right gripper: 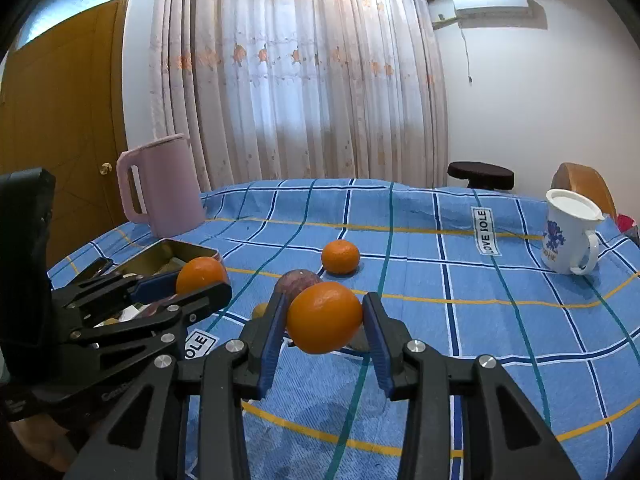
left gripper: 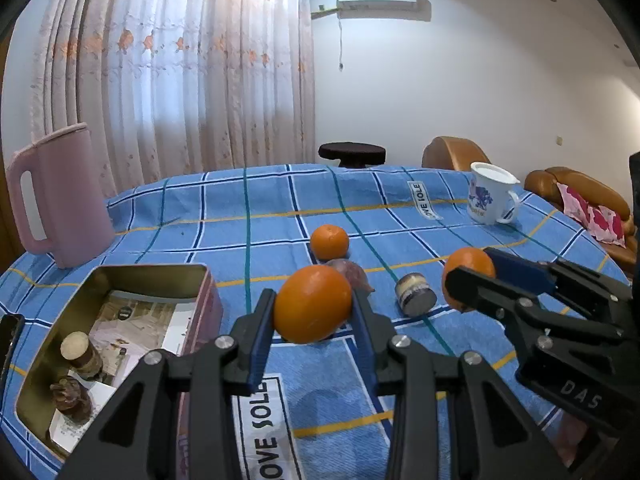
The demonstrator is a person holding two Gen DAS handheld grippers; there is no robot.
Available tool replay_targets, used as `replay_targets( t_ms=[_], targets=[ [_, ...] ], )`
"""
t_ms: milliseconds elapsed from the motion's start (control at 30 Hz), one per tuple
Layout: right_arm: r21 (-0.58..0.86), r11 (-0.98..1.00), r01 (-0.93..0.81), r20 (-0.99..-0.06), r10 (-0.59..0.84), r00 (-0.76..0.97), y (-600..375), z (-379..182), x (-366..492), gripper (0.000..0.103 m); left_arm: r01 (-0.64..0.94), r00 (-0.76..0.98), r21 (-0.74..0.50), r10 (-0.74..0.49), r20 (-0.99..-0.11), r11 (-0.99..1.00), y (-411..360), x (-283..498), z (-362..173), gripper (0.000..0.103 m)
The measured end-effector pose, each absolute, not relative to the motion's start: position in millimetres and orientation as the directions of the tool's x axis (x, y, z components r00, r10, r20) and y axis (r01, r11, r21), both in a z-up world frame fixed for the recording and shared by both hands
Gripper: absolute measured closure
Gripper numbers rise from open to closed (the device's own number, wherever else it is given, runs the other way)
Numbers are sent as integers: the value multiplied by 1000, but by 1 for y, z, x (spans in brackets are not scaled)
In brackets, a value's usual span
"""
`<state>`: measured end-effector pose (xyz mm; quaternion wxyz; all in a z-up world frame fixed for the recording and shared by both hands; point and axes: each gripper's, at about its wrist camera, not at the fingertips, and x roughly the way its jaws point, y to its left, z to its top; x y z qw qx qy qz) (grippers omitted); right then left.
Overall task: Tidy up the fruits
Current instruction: 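Carry the orange in left tool toward the tin while right tool carries its orange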
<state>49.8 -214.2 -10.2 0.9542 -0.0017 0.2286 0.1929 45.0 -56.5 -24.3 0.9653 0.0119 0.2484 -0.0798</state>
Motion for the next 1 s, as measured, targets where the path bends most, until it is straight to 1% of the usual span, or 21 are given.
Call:
replay_targets(
  t_ms=[700,1000],
  targets=[
    [50,925,-377,-363,369,856,-214,-5,35,62,130,910,15,-114,-398,991,-57,28,-17,64],
    [22,923,-384,-366,365,856,-207,-5,35,62,115,908,-3,-106,-406,993,-51,30,-18,64]
  ],
)
